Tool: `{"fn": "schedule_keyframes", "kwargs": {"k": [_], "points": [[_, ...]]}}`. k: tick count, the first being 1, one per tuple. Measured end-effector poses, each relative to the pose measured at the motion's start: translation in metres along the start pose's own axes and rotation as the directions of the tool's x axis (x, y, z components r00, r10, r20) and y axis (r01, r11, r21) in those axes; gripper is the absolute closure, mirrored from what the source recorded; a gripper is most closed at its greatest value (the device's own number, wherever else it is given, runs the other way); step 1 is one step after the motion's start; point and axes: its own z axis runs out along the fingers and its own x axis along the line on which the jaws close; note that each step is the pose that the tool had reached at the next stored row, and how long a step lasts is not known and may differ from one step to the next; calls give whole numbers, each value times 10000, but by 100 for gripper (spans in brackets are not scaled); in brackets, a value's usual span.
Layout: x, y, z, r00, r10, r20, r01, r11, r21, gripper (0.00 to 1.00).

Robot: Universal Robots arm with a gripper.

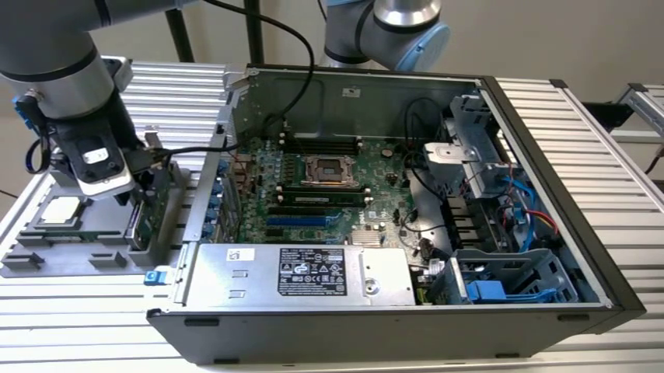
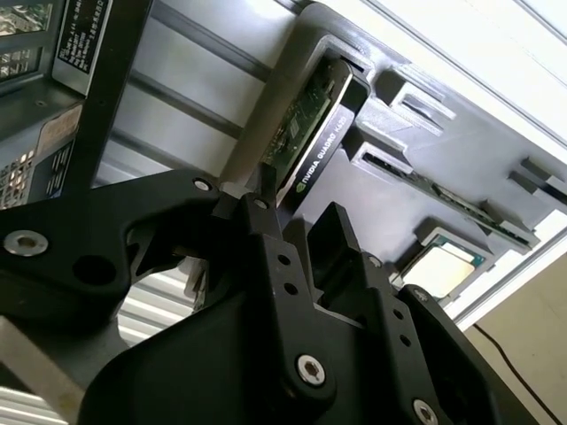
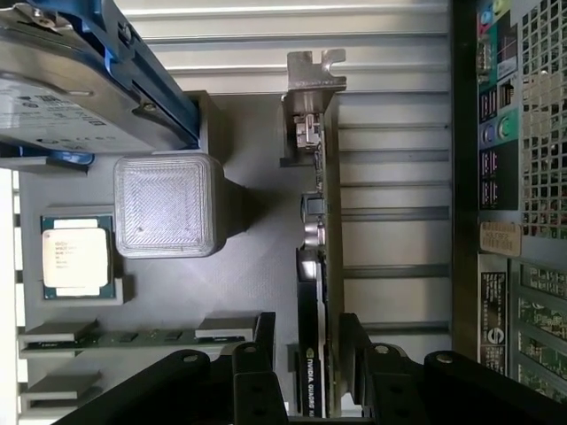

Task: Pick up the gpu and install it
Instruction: 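Pick up the gpu and move the gpu toward the slot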

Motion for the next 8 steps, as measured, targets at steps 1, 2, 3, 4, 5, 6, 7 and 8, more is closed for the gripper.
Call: {"fn": "schedule_keyframes", "kwargs": {"k": [1,2,3,4,5,6,7,8], "points": [[0,0,3,10000,0,-2,0,10000,-1,0],[1,0,5,10000,0,-4,0,10000,-1,0],[2,0,7,10000,1,-7,-1,10000,0,0],[3,-1,10,10000,1,-9,-1,10000,0,0],[3,-1,12,10000,1,-11,-1,10000,-1,0],[4,-1,15,10000,1,-14,-1,10000,0,0],[4,-1,17,10000,1,-17,-1,10000,0,0],[5,-1,19,10000,1,-20,-1,10000,0,0]]}}
